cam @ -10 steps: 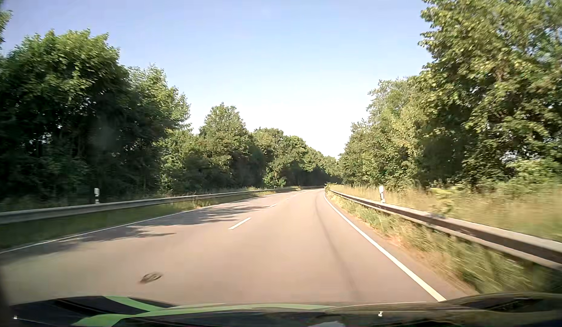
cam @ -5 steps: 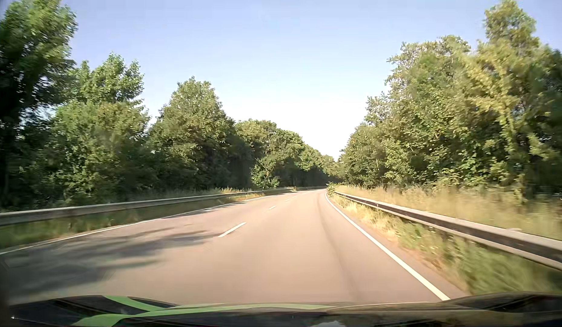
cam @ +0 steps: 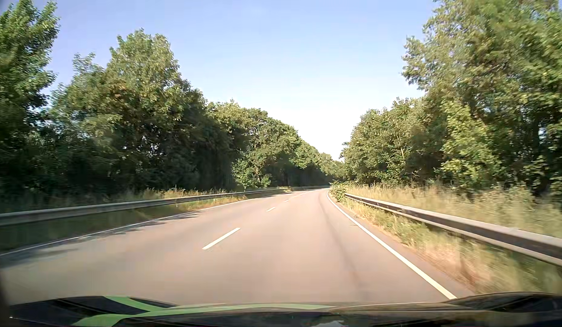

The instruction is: Follow the waypoints while adhering to traffic rules and regulations

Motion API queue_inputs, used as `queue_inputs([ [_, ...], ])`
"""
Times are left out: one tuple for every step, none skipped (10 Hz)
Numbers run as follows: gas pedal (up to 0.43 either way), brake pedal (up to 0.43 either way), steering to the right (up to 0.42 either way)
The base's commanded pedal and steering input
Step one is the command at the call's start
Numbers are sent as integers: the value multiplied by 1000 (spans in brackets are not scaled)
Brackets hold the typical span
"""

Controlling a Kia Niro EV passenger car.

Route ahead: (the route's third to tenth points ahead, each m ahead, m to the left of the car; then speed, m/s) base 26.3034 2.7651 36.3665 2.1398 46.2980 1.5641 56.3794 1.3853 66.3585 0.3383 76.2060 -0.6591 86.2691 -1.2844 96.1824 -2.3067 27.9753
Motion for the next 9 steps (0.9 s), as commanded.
queue_inputs([
  [268,0,5],
  [268,0,6],
  [268,0,6],
  [268,0,6],
  [268,0,6],
  [268,0,6],
  [268,0,6],
  [268,0,6],
  [260,0,6],
])
